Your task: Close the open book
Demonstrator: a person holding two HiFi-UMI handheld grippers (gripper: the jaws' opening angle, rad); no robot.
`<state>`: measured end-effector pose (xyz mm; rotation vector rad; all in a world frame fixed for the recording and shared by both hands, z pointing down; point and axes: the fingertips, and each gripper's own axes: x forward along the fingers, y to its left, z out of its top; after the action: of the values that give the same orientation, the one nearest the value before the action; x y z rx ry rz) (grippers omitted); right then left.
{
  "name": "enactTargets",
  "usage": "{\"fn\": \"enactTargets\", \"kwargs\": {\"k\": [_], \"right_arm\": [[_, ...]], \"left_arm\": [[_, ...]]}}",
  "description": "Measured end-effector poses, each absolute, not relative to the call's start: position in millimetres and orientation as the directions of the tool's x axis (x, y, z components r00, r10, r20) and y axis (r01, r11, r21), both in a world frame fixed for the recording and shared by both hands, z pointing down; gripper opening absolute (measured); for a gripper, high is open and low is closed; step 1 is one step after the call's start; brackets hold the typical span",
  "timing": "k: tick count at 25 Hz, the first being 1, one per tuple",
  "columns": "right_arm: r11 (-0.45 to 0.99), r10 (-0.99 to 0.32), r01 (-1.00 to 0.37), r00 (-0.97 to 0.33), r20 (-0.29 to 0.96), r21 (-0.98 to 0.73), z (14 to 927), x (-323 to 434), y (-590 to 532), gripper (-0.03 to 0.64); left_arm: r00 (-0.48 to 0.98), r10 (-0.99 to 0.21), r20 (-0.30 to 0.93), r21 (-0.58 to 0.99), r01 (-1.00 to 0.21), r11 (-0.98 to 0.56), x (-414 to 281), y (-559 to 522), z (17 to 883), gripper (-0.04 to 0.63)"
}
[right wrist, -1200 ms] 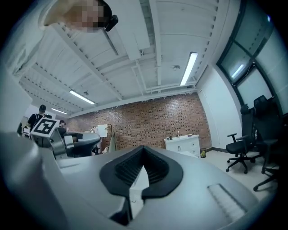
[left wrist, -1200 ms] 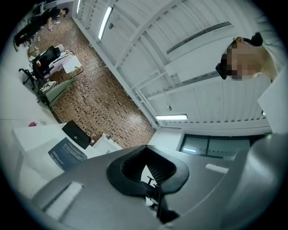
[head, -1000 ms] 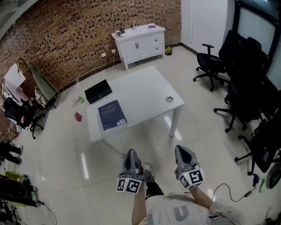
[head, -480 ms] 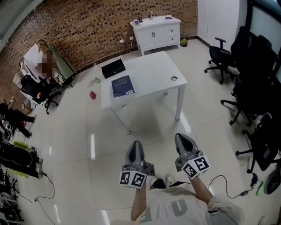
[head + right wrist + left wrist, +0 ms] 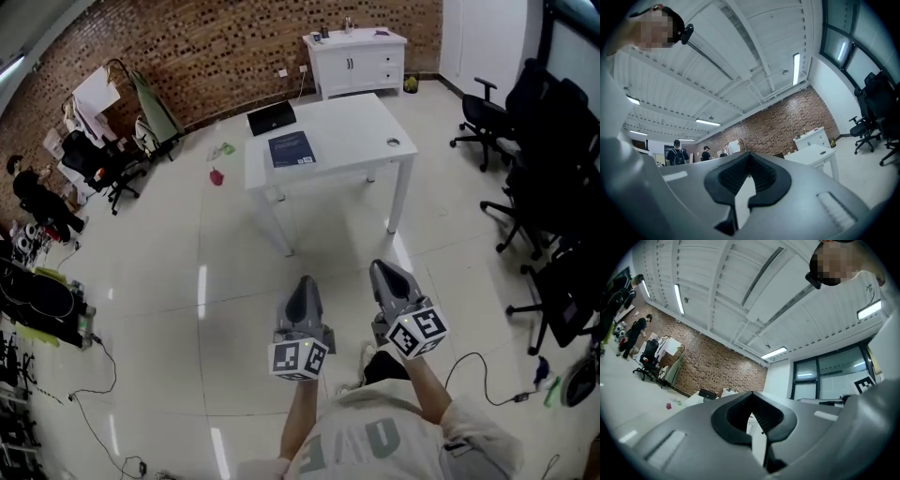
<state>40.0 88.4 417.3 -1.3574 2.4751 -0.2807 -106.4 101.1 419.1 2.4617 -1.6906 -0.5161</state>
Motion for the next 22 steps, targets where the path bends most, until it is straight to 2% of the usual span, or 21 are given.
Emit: {"fn": "enactTargets", "kwargs": {"k": [8, 18, 22], "right_arm": [[0.529, -0.849, -0.798, -0.502, -0.168, -0.289, 413.9, 5.5, 161.7, 0.003], [0.5, -0.865, -0.831, -0.495, -0.084, -0.244, 424.9, 27.6, 174.3, 0.002], [0.515, -0.855, -0.82, -0.51, -0.09, -0.249, 422.0, 37.2, 172.8, 0.003]], "left_arm": [[0.32, -0.928, -0.19, 0.267, -0.893, -0.362, -137.7, 160.0, 420.7, 0.015], [0.292, -0.945, -0.148, 0.201, -0.927, -0.317, -119.4, 172.3, 416.8, 0.015], [0.293, -0.943, -0.157, 0.141, -0.939, -0.315, -104.8, 174.9, 416.6, 0.015]]}}
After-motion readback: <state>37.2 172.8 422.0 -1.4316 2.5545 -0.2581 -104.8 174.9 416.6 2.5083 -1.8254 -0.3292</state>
